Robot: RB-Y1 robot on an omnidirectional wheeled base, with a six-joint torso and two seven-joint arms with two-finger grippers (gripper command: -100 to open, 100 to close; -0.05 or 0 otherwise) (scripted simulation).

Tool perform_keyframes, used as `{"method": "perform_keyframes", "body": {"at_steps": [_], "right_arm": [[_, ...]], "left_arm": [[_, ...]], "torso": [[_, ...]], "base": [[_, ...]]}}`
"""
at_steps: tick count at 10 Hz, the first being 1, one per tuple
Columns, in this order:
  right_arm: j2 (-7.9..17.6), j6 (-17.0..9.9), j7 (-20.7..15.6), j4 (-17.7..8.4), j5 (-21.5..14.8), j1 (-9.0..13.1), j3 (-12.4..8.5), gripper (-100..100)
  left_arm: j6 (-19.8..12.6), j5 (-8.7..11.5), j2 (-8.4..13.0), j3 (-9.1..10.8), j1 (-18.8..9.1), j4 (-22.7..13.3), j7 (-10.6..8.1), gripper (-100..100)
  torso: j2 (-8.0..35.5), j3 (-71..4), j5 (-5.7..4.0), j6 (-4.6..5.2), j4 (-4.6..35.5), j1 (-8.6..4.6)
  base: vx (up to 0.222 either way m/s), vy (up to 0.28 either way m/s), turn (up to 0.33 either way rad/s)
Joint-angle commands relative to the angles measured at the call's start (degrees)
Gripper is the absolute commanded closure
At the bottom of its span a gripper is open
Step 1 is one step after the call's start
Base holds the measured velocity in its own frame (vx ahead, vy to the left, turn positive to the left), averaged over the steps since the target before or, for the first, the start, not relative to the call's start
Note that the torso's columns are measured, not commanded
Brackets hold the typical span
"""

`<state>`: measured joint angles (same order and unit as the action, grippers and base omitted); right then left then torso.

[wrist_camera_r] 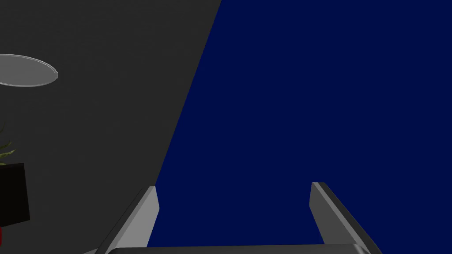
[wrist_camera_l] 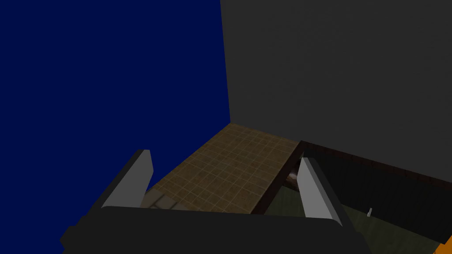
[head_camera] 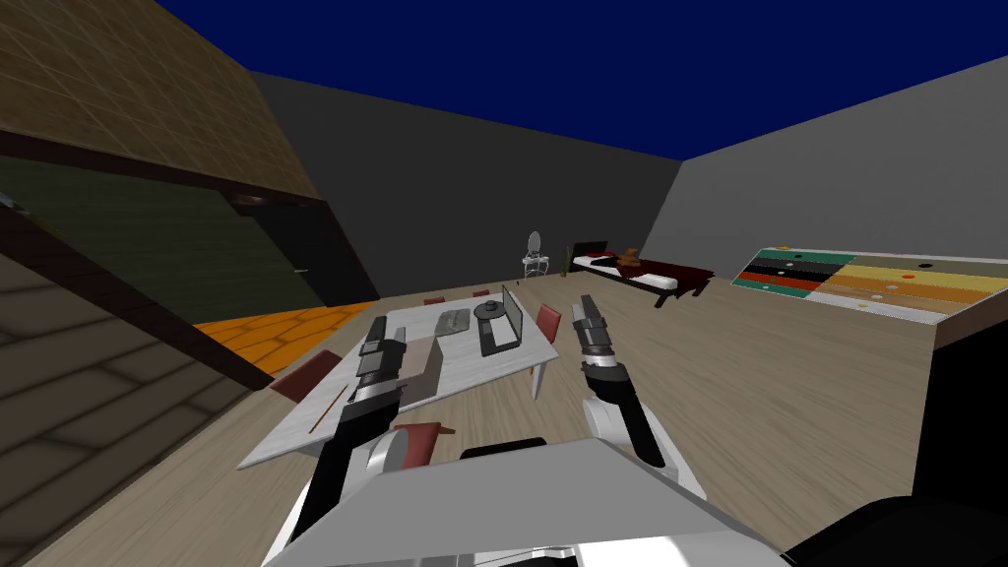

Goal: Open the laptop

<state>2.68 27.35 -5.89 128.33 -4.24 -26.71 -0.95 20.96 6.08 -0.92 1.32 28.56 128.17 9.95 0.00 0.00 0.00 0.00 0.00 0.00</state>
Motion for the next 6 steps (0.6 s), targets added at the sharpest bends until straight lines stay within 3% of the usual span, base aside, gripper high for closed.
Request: {"method": "perform_keyframes", "body": {"at_steps": [1, 6], "right_arm": [[0.00, 0.00, 0.00, 0.00, 0.00, 0.00, 0.00, 0], [0.00, 0.00, 0.00, 0.01, 0.00, 0.00, 0.00, 0]], "left_arm": [[0.00, 0.00, 0.00, 0.00, 0.00, 0.00, 0.00, 0], [0.00, 0.00, 0.00, 0.00, 0.00, 0.01, 0.00, 0]], "torso": [[2.32, -4.67, 0.00, 0.00, 2.35, 0.00], [22.69, -45.36, 0.00, 0.00, 22.68, 0.00]], "base": [[0.000, 0.000, 0.000], [0.000, 0.000, 0.000]]}}
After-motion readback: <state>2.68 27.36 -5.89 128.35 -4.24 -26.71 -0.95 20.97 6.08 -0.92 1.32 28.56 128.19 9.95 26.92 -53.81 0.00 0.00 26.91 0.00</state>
